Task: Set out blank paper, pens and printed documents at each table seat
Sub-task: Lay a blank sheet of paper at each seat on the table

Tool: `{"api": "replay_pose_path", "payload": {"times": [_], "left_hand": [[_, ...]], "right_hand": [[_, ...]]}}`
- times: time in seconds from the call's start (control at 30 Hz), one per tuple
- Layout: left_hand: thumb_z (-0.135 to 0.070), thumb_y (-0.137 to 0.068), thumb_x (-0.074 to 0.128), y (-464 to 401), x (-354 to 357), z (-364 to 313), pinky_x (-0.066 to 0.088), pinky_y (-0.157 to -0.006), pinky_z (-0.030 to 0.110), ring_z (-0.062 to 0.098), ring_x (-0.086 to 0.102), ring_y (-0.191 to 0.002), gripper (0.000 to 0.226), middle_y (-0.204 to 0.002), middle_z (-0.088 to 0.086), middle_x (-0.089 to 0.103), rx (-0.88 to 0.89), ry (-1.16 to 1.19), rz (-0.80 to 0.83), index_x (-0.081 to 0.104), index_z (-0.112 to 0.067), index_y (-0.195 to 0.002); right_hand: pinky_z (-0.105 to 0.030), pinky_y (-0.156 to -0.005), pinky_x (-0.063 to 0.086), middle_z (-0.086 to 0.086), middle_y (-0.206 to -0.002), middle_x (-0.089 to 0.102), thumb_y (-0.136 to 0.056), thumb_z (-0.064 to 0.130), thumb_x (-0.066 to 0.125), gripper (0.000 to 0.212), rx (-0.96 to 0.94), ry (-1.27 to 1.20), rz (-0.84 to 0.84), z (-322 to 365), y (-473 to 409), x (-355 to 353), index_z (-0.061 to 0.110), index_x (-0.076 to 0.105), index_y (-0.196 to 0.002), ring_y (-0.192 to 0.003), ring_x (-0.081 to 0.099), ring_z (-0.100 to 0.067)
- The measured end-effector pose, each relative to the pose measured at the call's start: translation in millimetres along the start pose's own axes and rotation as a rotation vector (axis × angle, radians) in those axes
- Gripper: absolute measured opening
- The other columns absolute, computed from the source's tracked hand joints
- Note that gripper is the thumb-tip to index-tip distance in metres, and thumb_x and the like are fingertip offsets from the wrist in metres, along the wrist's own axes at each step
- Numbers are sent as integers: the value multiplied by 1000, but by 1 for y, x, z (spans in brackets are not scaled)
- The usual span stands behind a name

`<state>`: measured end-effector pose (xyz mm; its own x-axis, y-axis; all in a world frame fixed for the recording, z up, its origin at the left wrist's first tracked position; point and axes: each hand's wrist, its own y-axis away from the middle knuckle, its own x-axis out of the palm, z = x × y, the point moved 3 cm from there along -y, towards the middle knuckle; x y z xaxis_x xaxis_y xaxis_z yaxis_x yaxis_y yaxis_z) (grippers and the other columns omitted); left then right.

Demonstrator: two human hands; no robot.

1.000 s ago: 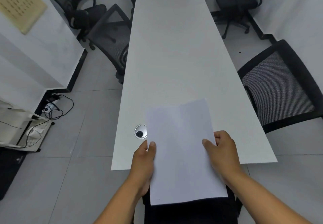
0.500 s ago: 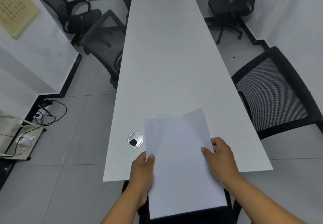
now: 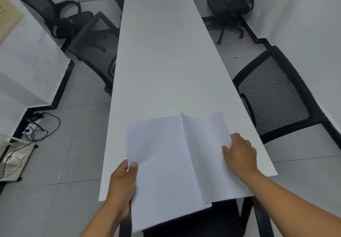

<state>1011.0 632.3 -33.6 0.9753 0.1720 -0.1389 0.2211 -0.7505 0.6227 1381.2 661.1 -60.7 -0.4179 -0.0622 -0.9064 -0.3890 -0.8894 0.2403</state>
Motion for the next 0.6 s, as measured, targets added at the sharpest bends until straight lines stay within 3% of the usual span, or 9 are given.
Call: {"api": "replay_pose_path", "payload": {"times": [0.07, 0.17, 0.33, 0.6], "left_hand": [[-24, -116, 51, 1, -6, -5, 67, -90, 60, 32, 83, -99, 34, -112, 5, 85, 10, 13, -5, 81, -34, -104], [-25, -116, 52, -1, -16, -12, 67, -89, 61, 35, 83, -101, 30, -115, 8, 84, 28, 40, -4, 80, -30, -106], [-27, -117, 51, 0, -23, -15, 67, -87, 57, 35, 82, -105, 28, -119, 9, 84, 43, 63, 23, 78, -27, -111], [-23, -116, 50, 11, -7, -14, 65, -96, 61, 33, 83, -104, 32, -117, 7, 84, 44, 36, 40, 81, -31, -108]], "right_hand": [[-47, -97, 43, -13, -130, 59, -104, 38, 69, 51, 70, 85, 22, -4, -6, 1, 9, 51, -141, -121, 51, -36], [-48, -100, 41, -16, -135, 51, -102, 45, 69, 64, 115, 96, 26, -6, -12, 2, 12, 42, -150, -125, 46, -38], [-49, -103, 41, -17, -138, 48, -105, 42, 66, 66, 118, 80, 52, -8, -14, -1, 15, 36, -157, -127, 45, -39], [-50, -101, 43, -18, -140, 52, -105, 41, 65, 58, 153, 49, 100, -18, -18, 1, 10, 45, -150, -129, 45, -41]]}}
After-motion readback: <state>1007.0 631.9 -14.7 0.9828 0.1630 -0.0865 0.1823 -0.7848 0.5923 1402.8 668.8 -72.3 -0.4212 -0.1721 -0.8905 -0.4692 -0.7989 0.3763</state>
